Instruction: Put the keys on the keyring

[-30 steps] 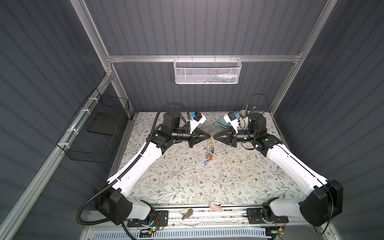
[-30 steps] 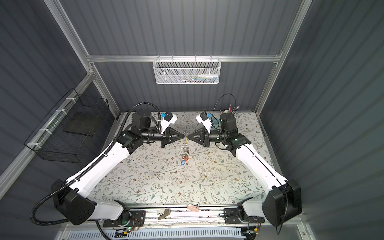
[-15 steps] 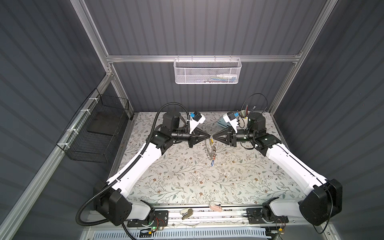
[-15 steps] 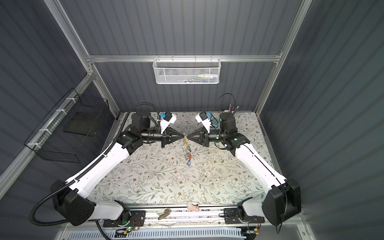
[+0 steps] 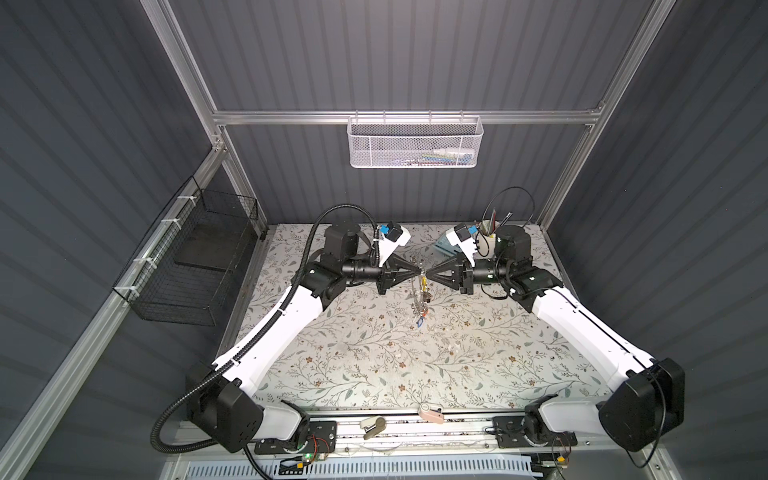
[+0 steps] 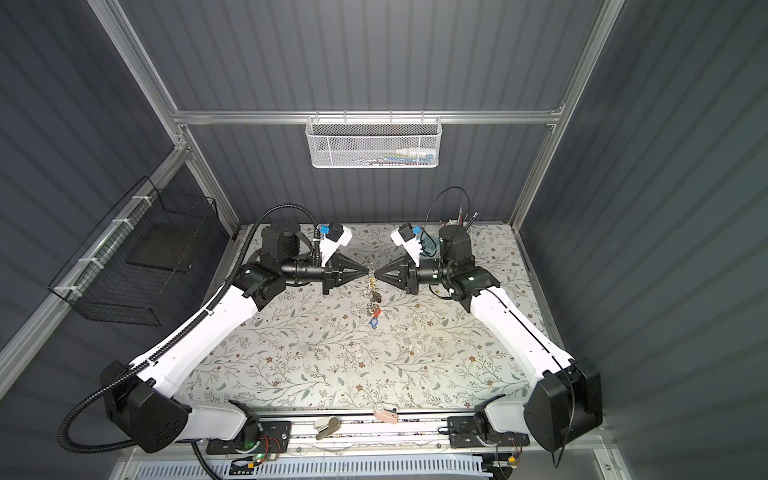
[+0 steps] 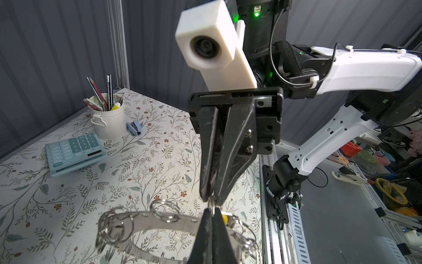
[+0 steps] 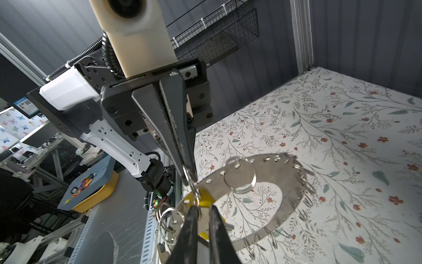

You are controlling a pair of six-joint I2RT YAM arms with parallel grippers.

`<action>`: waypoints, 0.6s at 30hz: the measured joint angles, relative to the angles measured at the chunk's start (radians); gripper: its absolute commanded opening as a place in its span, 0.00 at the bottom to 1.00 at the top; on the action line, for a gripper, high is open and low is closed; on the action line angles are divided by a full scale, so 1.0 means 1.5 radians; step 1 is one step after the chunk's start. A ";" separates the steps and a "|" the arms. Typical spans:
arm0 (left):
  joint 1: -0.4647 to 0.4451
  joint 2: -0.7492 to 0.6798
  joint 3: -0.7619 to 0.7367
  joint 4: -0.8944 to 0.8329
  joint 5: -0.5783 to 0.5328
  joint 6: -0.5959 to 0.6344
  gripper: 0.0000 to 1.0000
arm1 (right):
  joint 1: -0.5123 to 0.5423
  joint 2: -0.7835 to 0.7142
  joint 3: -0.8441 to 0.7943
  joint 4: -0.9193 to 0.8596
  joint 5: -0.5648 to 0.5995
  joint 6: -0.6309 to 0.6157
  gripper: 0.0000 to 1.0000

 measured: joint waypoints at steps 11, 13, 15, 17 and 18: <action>0.000 0.000 -0.006 0.009 -0.003 -0.005 0.00 | 0.001 0.001 0.000 0.000 -0.003 0.011 0.00; 0.000 0.000 -0.008 0.009 -0.005 -0.007 0.00 | 0.001 0.002 0.000 0.000 -0.003 0.012 0.00; 0.000 0.000 -0.008 0.011 -0.006 -0.008 0.00 | 0.001 0.002 0.000 0.001 -0.002 0.012 0.00; 0.000 0.000 -0.009 0.014 -0.009 -0.009 0.00 | 0.001 0.002 0.000 0.001 -0.001 0.012 0.00; 0.000 0.000 -0.009 0.014 -0.010 -0.010 0.00 | 0.001 0.002 0.000 0.001 0.001 0.012 0.00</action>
